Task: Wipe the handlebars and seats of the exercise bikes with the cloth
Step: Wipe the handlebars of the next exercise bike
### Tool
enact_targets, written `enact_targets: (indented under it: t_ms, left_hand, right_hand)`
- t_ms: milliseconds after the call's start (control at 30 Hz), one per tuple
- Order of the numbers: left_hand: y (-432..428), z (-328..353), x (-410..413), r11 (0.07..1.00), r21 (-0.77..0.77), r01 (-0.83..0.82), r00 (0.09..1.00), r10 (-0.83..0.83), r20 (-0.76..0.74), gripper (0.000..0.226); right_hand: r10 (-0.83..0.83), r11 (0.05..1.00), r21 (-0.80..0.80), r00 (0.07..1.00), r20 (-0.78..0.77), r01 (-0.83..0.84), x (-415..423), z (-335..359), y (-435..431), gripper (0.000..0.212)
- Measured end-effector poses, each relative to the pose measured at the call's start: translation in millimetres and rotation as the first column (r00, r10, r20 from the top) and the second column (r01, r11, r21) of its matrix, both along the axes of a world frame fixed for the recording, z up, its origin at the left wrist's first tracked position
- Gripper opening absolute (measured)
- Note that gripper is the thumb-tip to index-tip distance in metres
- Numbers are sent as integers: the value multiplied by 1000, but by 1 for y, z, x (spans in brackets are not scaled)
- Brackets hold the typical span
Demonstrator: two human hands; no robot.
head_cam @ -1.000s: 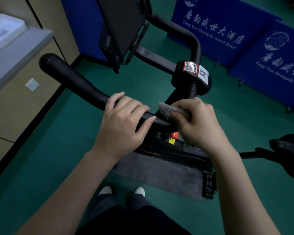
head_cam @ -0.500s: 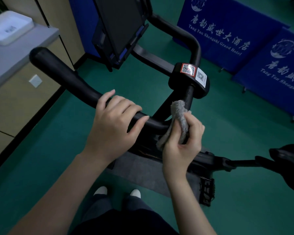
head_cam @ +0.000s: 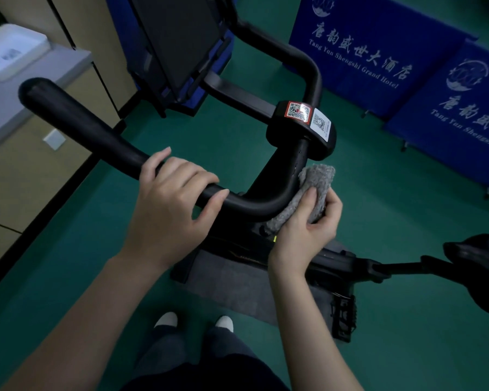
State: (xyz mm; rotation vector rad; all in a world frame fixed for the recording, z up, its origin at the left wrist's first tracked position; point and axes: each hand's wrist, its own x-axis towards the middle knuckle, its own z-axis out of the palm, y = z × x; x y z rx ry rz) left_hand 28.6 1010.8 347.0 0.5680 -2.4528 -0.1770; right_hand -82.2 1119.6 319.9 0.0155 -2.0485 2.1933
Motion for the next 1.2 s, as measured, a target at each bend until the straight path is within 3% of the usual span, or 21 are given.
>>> enact_targets:
  t_ms: [200,400,533,667,733,800,1100,1200]
  left_hand:
    - [1,-3,0,1000,-21,-15,1000,15,2,31]
    - [1,-3,0,1000,-22,-14,1000,15,14,31]
    - [1,0,-1,999,-32,-11,1000,11,21,31]
    - [8,1,-10,998,-36,48,999,-48,-3,29]
    - [12,0,-14,995,-41,90,996,-90,-4,26]
    - [14,-2,-15,993,-42,112,994,-112,5,25]
    - [9,-4,-13,986,-63,156,988,-156,3,23]
    - [8,-5,-12,984,-63,165,986,-166,0,22]
  right_hand:
    - [39,996,-82,997,60,-34,18,-10,2,8]
    - [49,985,-173,956,290,2,9,-13,-5,6]
    - [126,959,-284,879,459,10,24,-15,-5,21]
    - [443,750,-658,685,579,71,8,-5,-9,18]
    - [571,670,-741,610,549,39,10,-6,-6,22]
    - [616,662,-750,578,535,-11,17,-8,-3,24]
    - [530,746,-648,728,435,-155,52,-16,-3,18]
    - [470,773,-621,773,426,-128,48,-19,-3,21]
